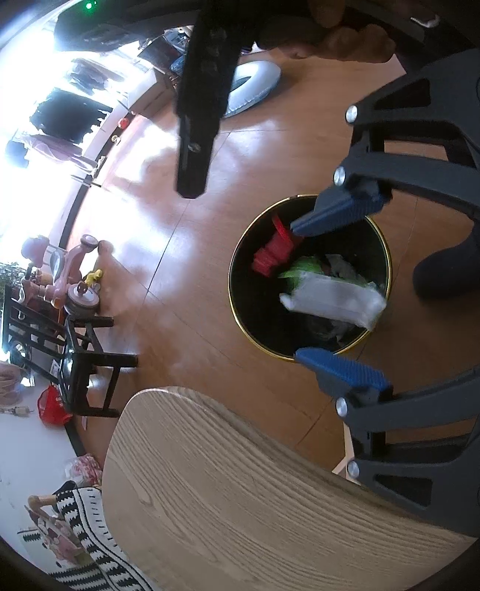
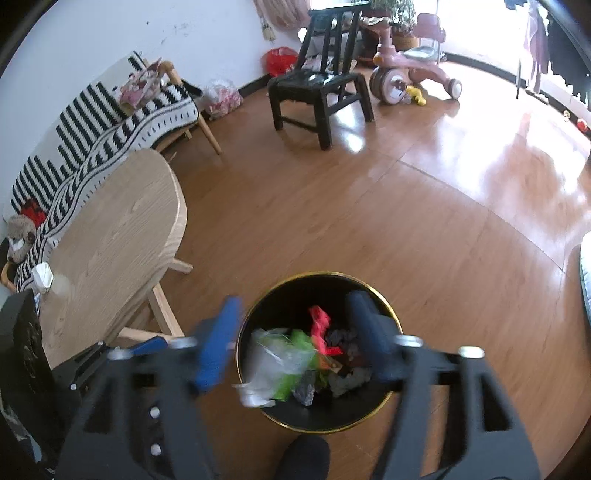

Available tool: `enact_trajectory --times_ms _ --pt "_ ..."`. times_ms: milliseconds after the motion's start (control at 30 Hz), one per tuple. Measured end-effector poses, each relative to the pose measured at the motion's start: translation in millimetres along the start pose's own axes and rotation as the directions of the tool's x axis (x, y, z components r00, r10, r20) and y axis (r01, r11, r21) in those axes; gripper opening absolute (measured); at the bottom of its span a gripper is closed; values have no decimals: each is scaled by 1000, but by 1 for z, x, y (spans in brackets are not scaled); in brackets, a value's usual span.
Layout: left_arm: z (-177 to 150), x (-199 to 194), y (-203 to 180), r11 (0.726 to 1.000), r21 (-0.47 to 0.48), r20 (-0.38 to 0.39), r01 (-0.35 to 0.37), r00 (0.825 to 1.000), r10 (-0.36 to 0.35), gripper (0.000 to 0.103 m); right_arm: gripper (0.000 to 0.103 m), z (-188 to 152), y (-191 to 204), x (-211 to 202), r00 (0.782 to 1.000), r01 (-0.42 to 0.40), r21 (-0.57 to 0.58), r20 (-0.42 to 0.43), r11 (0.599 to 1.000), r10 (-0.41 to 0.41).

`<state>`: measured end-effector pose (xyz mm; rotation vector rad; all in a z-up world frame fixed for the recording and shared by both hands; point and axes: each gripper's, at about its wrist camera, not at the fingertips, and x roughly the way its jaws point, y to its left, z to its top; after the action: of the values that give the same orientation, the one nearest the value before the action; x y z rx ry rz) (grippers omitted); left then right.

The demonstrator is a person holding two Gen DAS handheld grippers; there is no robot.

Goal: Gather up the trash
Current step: 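Swing both open tools back over the table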

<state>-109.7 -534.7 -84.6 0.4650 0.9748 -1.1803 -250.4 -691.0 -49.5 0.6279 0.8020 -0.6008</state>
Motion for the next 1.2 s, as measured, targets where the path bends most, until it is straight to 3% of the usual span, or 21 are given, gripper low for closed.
enact_trajectory --times_ms 233,433,633,767,900,1033,1200 --pt "1 -6 7 1000 -19 19 -16 1000 17 83 67 0 8 -1 1000 -4 -16 2 1000 4" --pt "-3 -40 29 996 -61 67 -58 996 62 91 74 6 32 -6 1000 -14 -44 25 999 15" --pt "-16 -89 73 986 -123 120 -111 985 126 92 77 13 89 -2 998 -61 -120 27 991 65" --pt "-33 -127 120 963 -213 142 -166 970 199 92 77 17 146 3 993 -110 -187 18 976 116" --pt "-54 -161 168 925 -305 145 -228 948 282 92 77 15 214 13 985 -168 -262 -11 950 171" --pt "-83 -200 219 870 -402 135 -286 921 366 92 77 4 295 20 973 -228 -353 -42 907 228" --pt "-136 -253 286 765 -545 109 -342 876 470 92 77 -19 382 28 952 -303 -437 -98 847 290"
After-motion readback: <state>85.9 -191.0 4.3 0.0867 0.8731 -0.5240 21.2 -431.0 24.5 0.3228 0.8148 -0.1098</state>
